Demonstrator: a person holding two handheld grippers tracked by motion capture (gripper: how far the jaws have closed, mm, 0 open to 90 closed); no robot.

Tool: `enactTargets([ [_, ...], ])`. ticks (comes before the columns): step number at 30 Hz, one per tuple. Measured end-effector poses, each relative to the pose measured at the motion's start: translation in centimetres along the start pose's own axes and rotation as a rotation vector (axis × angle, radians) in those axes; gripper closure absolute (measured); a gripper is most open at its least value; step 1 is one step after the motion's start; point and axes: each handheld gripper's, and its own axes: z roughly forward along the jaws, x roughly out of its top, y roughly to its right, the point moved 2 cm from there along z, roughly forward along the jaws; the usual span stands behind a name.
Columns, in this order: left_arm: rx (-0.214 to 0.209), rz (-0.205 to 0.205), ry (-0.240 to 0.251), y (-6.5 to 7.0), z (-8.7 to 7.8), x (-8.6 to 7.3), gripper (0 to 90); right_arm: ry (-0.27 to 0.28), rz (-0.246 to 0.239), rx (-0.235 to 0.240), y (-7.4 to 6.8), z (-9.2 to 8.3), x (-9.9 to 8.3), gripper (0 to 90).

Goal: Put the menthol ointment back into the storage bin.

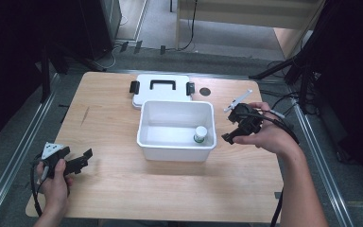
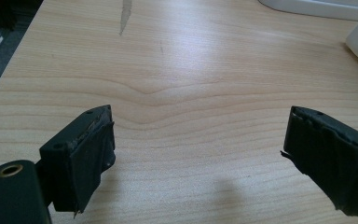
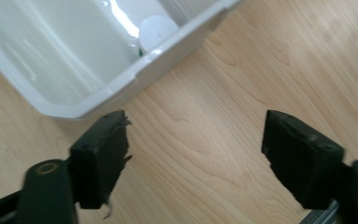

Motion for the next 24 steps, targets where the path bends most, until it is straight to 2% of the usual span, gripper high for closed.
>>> enactTargets([
  [2, 0.001, 0.0, 0.001, 0.0, 0.0, 0.0, 9.1, 0.027, 0.03, -0.022, 0.2, 0.4, -1.0, 13.5],
  [5, 0.0, 0.0, 0.001, 0.0, 0.0, 0.0, 9.1, 0.099, 0.105, -0.035, 0.4, 1.1, -2.7, 11.0],
  [7, 0.001, 0.0, 0.001, 0.0, 0.0, 0.0, 9.1, 0.131, 0.159, -0.036, 0.4, 1.5, -3.9, 1.0],
  [8, 0.001, 0.0, 0.001, 0.0, 0.0, 0.0, 9.1, 0.144, 0.179, -0.035, 0.4, 1.8, -4.5, 0.0],
  [13, 0.001, 0.001, 0.003, 0.0, 0.0, 0.0, 9.1, 0.237, 0.266, -0.053, 0.0, 2.9, -7.5, 0.0],
  [17, 0.001, 0.002, 0.004, 0.0, 0.0, 0.0, 9.1, 0.294, 0.29, -0.067, -0.6, 3.8, -9.9, 0.0],
  [24, 0.002, 0.005, 0.007, 0.1, 0.0, 0.0, 9.1, 0.389, 0.385, -0.097, -1.0, 4.9, -14.1, 0.0],
])
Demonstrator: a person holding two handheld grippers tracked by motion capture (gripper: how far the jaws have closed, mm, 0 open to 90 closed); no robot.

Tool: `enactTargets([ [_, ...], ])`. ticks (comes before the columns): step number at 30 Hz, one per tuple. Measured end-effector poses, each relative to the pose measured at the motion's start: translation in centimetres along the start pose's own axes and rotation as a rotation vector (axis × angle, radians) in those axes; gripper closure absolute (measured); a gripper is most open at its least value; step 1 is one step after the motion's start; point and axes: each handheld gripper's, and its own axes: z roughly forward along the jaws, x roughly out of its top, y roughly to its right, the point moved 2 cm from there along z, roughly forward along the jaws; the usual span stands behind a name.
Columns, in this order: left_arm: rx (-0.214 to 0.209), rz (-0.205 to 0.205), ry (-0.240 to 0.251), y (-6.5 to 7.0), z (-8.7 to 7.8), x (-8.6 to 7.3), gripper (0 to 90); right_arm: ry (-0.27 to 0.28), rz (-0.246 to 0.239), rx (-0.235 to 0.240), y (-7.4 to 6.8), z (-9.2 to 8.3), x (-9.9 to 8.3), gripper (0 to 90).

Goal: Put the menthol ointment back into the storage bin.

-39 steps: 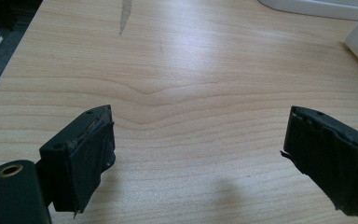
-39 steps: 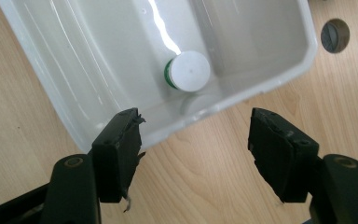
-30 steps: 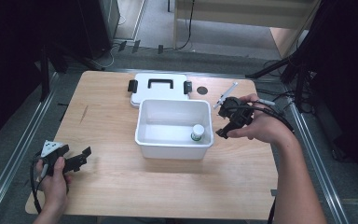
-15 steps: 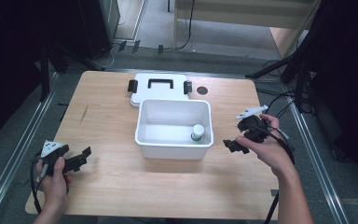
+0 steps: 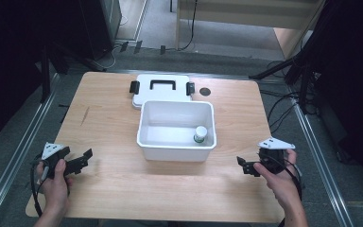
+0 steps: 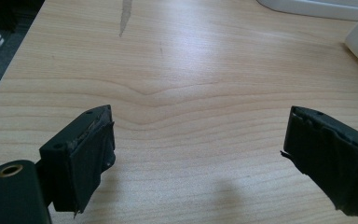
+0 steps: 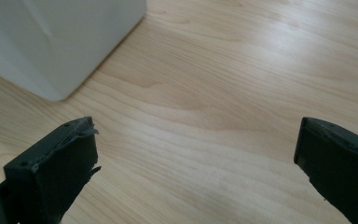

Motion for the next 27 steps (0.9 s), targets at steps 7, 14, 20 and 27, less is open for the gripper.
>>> enactTargets([
  [7, 0.001, -0.001, 0.002, 0.0, 0.0, 0.0, 9.1, 0.053, 0.079, -0.021, 1.4, -0.5, -4.1, 0.0],
  [14, 0.002, 0.001, 0.003, 0.1, 0.0, 0.0, 9.1, 0.117, 0.164, -0.047, 2.7, -1.6, -7.4, 0.0],
  [20, 0.0, 0.001, 0.004, 0.0, 0.0, 0.0, 9.1, 0.176, 0.238, -0.093, 3.5, -2.9, -9.4, 0.0],
  [27, -0.003, 0.003, 0.002, 0.0, 0.0, 0.0, 9.1, 0.214, 0.273, -0.132, 4.1, -3.3, -10.5, 0.2],
])
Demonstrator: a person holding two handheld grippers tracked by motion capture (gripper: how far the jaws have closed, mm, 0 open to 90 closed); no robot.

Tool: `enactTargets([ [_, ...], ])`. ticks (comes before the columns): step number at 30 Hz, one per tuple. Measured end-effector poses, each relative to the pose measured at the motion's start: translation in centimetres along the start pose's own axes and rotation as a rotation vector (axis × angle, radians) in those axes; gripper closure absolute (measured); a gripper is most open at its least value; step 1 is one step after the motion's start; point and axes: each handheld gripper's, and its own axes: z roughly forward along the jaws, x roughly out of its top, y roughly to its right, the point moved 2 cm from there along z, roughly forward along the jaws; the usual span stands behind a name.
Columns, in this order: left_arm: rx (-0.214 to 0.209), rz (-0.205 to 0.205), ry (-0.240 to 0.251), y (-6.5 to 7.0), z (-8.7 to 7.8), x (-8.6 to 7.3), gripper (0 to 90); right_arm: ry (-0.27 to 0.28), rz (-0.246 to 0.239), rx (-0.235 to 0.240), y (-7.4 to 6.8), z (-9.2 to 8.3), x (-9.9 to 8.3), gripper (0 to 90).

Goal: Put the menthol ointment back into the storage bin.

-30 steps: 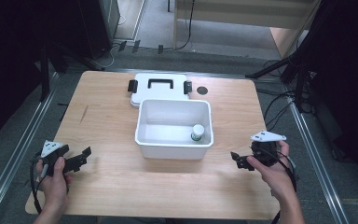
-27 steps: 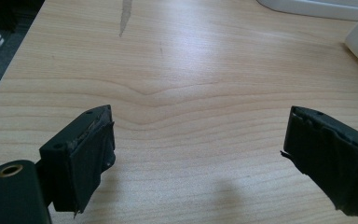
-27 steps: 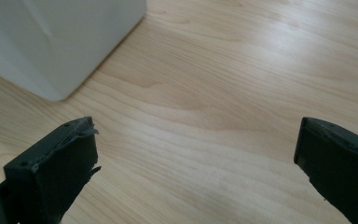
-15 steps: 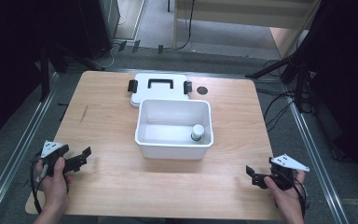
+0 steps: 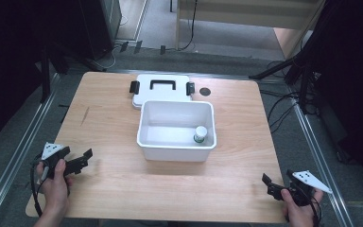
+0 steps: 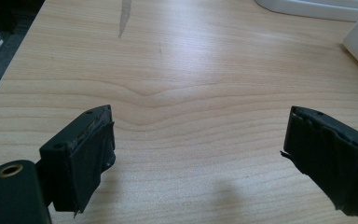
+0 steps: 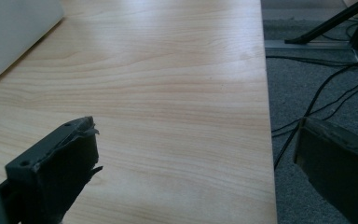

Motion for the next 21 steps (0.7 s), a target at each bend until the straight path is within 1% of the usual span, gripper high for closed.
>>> enactTargets([
  [1, 0.001, 0.0, 0.0, 0.0, 0.0, 0.0, 9.1, 0.006, 0.008, 0.0, 0.05, 0.0, -0.05, 0.2],
  [5, 0.001, 0.001, 0.0, 0.01, 0.01, 0.01, 9.1, 0.012, 0.015, -0.004, 0.17, 0.11, -0.25, 0.4],
  [6, 0.0, 0.0, -0.002, -0.01, 0.01, 0.01, 9.1, 0.022, 0.015, -0.005, 0.19, 0.04, -0.26, 1.2],
  [9, 0.0, -0.001, -0.001, -0.02, 0.02, 0.01, 9.1, 0.032, 0.025, -0.008, 0.21, -0.06, -0.3, 4.6],
  [12, -0.002, 0.001, 0.001, 0.01, -0.01, 0.0, 9.1, 0.027, 0.024, -0.008, 0.12, -0.02, -0.31, 5.1],
  [17, -0.009, 0.011, 0.006, 0.09, -0.16, -0.07, 9.1, 0.017, 0.044, 0.006, 0.24, 0.06, -0.32, 5.8],
  [19, -0.009, 0.011, 0.018, 0.14, -0.23, -0.1, 9.1, 0.01, 0.033, 0.011, 0.18, 0.13, -0.3, 6.5],
  [21, -0.011, 0.016, 0.021, 0.15, -0.3, -0.13, 9.1, 0.01, 0.026, 0.009, 0.13, 0.31, -0.21, 7.5],
])
